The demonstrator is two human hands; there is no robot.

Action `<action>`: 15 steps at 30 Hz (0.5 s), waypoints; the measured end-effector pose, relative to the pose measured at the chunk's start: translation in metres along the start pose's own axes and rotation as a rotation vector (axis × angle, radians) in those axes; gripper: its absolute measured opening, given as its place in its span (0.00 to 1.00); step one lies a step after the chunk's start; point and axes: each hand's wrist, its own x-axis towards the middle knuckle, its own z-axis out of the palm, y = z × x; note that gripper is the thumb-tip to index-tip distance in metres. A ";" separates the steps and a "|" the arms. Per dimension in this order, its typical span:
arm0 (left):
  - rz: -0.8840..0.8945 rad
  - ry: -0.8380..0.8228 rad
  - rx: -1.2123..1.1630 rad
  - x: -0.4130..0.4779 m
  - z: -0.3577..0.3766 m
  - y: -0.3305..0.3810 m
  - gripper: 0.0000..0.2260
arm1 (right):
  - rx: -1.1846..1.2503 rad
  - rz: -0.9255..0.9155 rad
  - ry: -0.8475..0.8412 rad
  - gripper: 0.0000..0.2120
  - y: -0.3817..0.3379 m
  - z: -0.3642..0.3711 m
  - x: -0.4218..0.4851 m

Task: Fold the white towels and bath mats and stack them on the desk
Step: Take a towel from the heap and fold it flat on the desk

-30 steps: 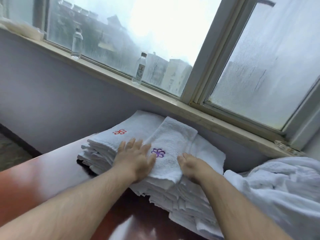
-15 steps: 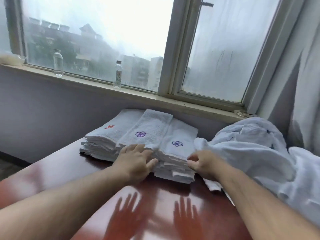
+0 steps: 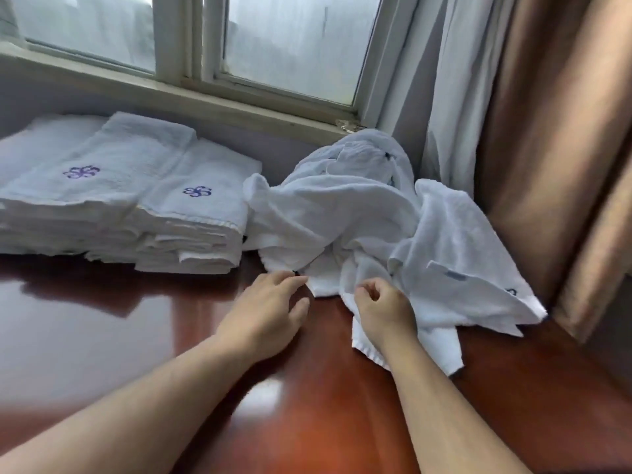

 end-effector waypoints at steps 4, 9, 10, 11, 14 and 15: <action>-0.012 0.079 -0.042 0.021 0.012 -0.005 0.20 | 0.055 0.067 0.069 0.12 -0.007 0.009 0.021; -0.037 0.065 -0.035 0.043 0.022 -0.011 0.21 | 0.149 0.095 0.142 0.13 -0.010 0.005 0.028; -0.033 0.038 0.030 0.046 0.024 -0.010 0.22 | 0.179 0.092 0.140 0.11 -0.010 0.003 0.029; -0.012 0.017 0.118 0.048 0.026 -0.008 0.22 | 0.186 0.079 0.145 0.10 -0.008 0.000 0.030; 0.072 -0.037 0.276 0.054 0.029 0.005 0.21 | 0.072 -0.036 0.395 0.05 -0.003 -0.010 0.031; 0.078 -0.050 0.276 0.055 0.029 0.007 0.21 | 0.000 -0.095 0.569 0.05 -0.002 -0.014 0.031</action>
